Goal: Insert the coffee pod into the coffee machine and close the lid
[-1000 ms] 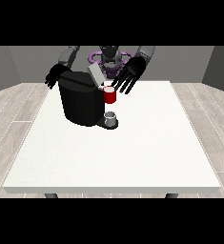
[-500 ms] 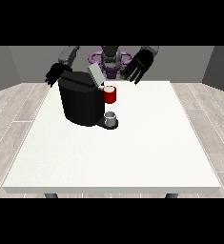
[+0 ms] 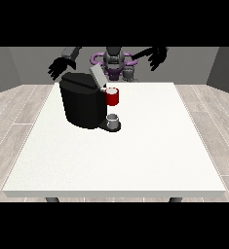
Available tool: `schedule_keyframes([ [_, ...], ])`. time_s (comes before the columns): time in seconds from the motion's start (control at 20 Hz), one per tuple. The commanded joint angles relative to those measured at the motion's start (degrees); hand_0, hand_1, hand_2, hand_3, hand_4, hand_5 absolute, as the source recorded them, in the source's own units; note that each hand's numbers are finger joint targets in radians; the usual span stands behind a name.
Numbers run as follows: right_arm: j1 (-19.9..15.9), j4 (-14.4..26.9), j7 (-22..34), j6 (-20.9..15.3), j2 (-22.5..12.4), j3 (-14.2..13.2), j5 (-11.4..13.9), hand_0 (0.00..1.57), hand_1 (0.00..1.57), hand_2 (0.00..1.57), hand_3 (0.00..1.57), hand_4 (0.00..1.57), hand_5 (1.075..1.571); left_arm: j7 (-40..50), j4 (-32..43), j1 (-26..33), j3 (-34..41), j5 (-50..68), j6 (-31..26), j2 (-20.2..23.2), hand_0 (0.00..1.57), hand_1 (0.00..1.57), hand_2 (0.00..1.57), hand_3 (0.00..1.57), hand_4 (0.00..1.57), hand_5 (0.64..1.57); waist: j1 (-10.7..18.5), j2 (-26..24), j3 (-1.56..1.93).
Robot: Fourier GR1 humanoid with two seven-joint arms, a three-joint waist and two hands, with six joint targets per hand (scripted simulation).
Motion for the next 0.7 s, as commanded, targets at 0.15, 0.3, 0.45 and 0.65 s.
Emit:
schedule_keyframes([
  [0.15,2.4,-4.9,4.4,3.4,-3.5,3.1,1.9,0.0,0.0,0.0,0.0,0.39,1.571,-1.7,-0.4,10.7,4.7,7.4,-1.1,-4.5,0.0,0.0,0.0,0.0,0.14,1.571,2.7,-7.7,-0.03],
  [0.3,-2.1,-7.3,6.4,6.5,-5.9,2.1,-0.5,0.0,0.0,0.0,0.0,0.29,1.571,-3.0,-1.9,12.5,4.6,8.3,-1.6,-4.2,0.0,0.0,0.0,0.0,0.09,1.571,4.2,-6.5,0.0],
  [0.45,-2.9,-11.4,12.2,6.9,-5.8,5.0,0.2,0.0,0.0,0.0,0.0,0.0,1.571,0.5,-1.6,14.8,5.3,9.8,-2.8,-4.5,0.0,0.0,0.0,0.0,0.0,1.571,4.5,-11.7,-0.02],
  [0.65,-2.5,-10.5,6.4,9.6,-6.4,3.5,-1.2,0.0,0.0,0.0,0.0,0.0,1.571,-3.8,-5.7,20.1,3.7,11.5,-4.9,-6.6,0.0,0.0,0.0,0.0,0.0,1.571,8.1,-8.5,0.04],
])
